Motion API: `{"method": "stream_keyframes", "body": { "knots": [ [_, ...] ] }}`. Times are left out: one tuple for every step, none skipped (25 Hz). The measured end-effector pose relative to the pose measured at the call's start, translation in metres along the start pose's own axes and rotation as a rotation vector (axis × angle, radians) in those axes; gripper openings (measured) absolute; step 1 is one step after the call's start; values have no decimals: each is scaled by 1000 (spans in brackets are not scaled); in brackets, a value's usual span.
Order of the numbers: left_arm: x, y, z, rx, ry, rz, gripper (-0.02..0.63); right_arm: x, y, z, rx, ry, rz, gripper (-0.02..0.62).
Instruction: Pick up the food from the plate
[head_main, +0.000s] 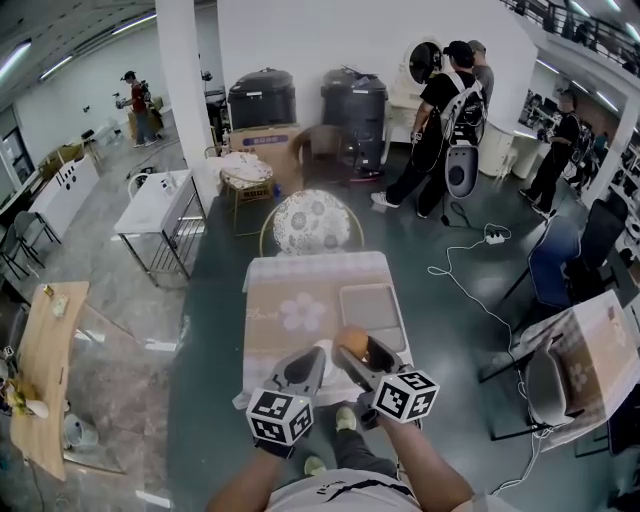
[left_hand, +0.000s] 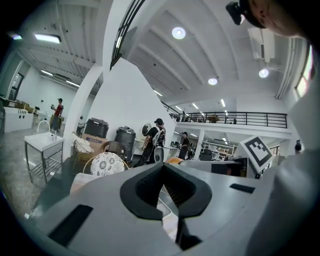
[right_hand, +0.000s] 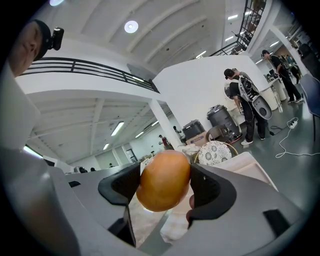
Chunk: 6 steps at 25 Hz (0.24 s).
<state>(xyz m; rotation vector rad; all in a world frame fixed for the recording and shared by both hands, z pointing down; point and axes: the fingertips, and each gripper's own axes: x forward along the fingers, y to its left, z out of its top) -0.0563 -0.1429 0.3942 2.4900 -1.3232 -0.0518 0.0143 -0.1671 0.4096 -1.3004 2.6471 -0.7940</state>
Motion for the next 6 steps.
{"method": "stream_keyframes", "body": {
  "knots": [
    [1, -1, 1, 7, -2, 0, 6, 0, 0, 1, -5, -1, 1, 291],
    [1, -1, 3, 13, -4, 0, 6, 0, 1, 2, -9, -2, 1, 291],
    [2, -1, 5, 19, -8, 0, 6, 0, 1, 3, -12, -3, 1, 291],
    [2, 0, 8, 22, -11, 1, 6, 1, 3, 4, -14, -3, 1, 291],
    [2, 1, 11, 25, -14, 2, 6, 1, 4, 4, -16, -3, 1, 291],
    [2, 2, 13, 28, -17, 2, 6, 2, 5, 5, -18, -4, 1, 291]
  ]
}}
